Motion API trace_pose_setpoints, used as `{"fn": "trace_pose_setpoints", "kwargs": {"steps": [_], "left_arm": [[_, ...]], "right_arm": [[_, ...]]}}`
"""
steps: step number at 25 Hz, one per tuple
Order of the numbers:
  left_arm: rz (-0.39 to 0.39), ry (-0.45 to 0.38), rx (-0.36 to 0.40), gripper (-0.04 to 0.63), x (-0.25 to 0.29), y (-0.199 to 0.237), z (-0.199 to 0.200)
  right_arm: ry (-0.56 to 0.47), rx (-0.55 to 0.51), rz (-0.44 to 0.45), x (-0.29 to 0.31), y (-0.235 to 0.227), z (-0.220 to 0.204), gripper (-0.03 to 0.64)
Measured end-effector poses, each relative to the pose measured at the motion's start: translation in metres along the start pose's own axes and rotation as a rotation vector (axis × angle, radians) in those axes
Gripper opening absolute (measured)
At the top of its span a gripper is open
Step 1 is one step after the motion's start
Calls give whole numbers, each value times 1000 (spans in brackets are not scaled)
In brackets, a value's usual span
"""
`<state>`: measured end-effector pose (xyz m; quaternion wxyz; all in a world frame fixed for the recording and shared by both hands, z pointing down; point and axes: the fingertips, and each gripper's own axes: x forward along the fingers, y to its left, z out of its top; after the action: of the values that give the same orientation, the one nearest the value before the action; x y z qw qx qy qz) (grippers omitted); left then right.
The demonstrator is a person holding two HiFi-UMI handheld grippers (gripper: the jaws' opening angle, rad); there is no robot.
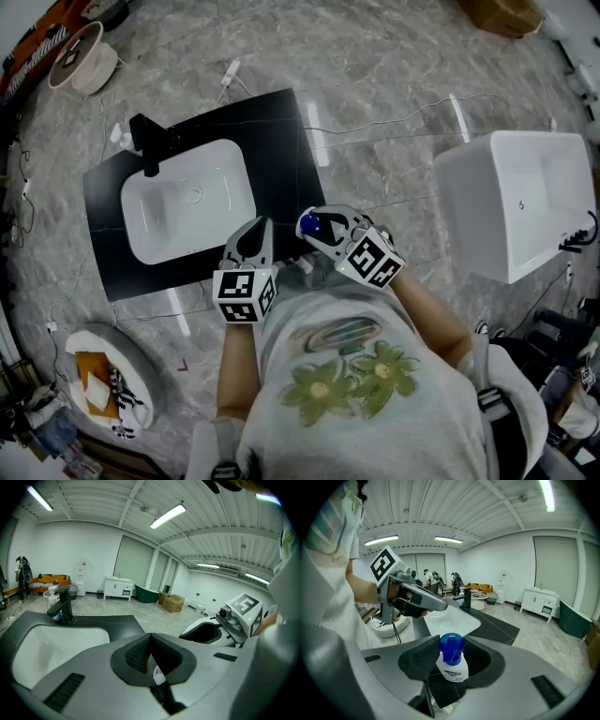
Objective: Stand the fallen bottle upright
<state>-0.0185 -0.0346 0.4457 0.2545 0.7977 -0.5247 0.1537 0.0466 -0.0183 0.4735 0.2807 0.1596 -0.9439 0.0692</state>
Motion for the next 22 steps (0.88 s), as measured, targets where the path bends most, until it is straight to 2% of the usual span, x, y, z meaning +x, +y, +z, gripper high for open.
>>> {"fn": "trace_pose_setpoints", "kwargs": {"steps": [13, 17, 22], "left_arm": [[4, 0, 5, 17, 4, -2, 3], [10, -5, 7, 17, 3, -5, 5], [16, -14, 12, 17, 1, -9, 8]], "right_arm": [[23, -4, 32, -4, 5, -3, 173], [-18, 47, 40, -16, 5, 4, 173], [-120, 124, 36, -37, -5, 22, 163]]}}
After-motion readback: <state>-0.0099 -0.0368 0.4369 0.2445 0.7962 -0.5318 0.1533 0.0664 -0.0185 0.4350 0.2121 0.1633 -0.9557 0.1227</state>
